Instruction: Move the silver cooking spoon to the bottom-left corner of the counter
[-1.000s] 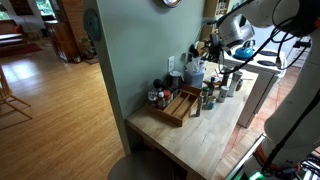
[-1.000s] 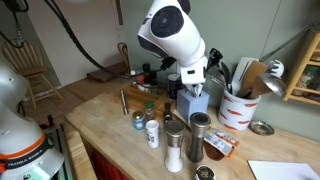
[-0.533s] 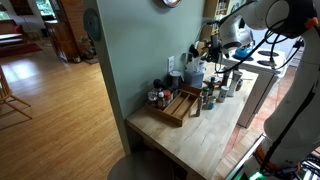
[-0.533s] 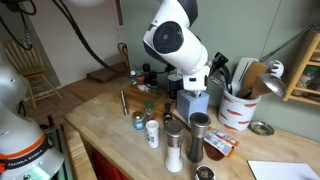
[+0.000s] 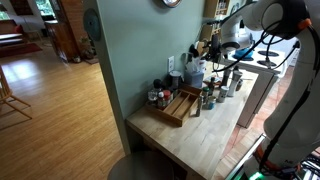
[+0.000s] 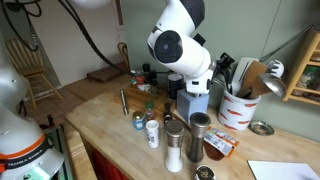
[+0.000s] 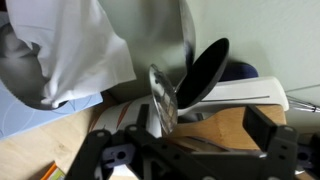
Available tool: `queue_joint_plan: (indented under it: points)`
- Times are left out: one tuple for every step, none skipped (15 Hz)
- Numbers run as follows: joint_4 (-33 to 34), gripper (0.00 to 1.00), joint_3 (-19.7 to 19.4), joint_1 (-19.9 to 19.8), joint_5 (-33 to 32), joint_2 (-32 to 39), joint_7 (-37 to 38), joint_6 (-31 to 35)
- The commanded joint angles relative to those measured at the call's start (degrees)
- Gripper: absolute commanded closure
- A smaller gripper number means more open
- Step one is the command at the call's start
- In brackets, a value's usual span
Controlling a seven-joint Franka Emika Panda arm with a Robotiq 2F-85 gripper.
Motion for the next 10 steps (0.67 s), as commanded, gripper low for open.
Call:
queue_joint_plan:
  points:
    - [0.95, 0.03, -0.08, -0.36, 3.8, 1.8, -3.29, -1.16]
    - [0.95, 0.07, -0.07, -0.41, 4.75, 1.9, -3.9, -1.32]
    - [0.8, 0.06, -0.09, -0.49, 5.36, 1.86, -3.89, -1.82]
    - [0.9, 0.12, -0.09, -0.51, 6.66, 1.92, -4.53, -1.86]
    - [0.87, 0.23, -0.12, -0.58, 7.78, 1.82, -4.78, -2.26]
    - [0.96, 0.33, -0.16, -0.51, 8.97, 1.75, -4.99, -1.94]
    - [0.99, 0.43, -0.22, -0.49, 9.95, 1.71, -5.24, -1.93]
    - [1.19, 0.48, -0.27, -0.43, 11.16, 1.78, -5.82, -1.56]
    - [1.25, 0.56, -0.32, -0.41, 11.94, 1.8, -6.2, -1.58]
    - [1.29, 0.59, -0.36, -0.36, 12.64, 1.77, -6.58, -1.52]
